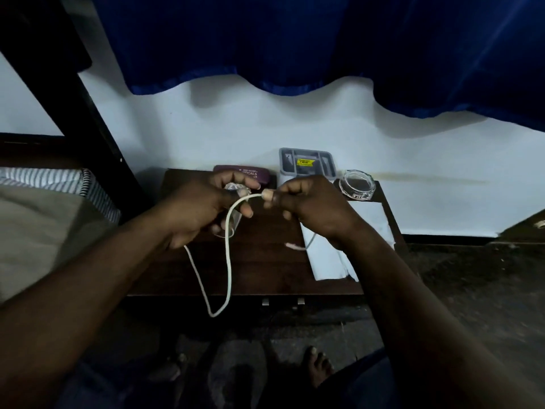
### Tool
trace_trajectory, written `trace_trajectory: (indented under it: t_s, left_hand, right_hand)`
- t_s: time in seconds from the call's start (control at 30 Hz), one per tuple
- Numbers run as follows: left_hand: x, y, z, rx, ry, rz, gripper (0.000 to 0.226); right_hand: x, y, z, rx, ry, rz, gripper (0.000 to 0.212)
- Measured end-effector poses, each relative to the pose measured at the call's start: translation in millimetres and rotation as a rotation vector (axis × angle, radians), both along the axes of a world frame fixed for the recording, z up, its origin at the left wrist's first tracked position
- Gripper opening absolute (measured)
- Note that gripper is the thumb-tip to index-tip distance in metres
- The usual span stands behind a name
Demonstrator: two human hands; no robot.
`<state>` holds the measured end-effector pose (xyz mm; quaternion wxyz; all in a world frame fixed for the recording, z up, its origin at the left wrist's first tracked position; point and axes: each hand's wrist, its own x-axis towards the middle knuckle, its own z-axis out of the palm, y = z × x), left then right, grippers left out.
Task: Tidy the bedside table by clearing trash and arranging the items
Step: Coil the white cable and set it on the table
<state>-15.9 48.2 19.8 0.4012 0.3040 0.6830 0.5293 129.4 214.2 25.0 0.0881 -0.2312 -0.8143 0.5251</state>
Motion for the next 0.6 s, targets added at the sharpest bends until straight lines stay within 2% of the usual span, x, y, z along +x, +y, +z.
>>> trace_trajectory:
  t_s: [0.07, 0.1, 0.2, 0.27, 0.33, 0.4, 0.5, 0.6]
  left_hand:
    - [-4, 2, 2, 0.021, 0.053, 0.026, 0.014]
    - [-6, 2, 4, 0.028, 0.041, 0.02, 0.022]
    - [-8, 1, 4, 0.008, -0.172, -0.049, 0.047]
    - [-9, 2, -1, 0.017, -0.241, -0.091, 0.035]
    - [-12, 4, -5, -0.01, -0.094, -0.046, 0.016]
    - [-19, 7, -9, 0.024, 0.038, 0.061, 0.016]
    - [-34, 10, -10, 0.118, 0.049, 0.316, 0.02]
    - [-44, 12, -11, 0.16, 0.088, 0.465, 0.018]
  right_hand:
    - [-5, 0, 1, -0.107, 0.036, 0.017, 0.028]
    - [-8, 1, 2, -0.147, 0.069, 0.006, 0.028]
    - [-16, 1, 0, -0.17, 0.126, -0.041, 0.026]
    - [-22, -2, -2, -0.144, 0.104, -0.053, 0.027]
    - [-24, -3, -4, -0.157, 0.068, -0.079, 0.03]
    - [-25, 0, -4, -0.25, 0.03, -0.091, 0.03]
    - [-25, 9, -1, -0.473, -0.006, -0.027, 0.027]
    - [-25, 9, 2, -0.777, -0.017, 0.096, 0.028]
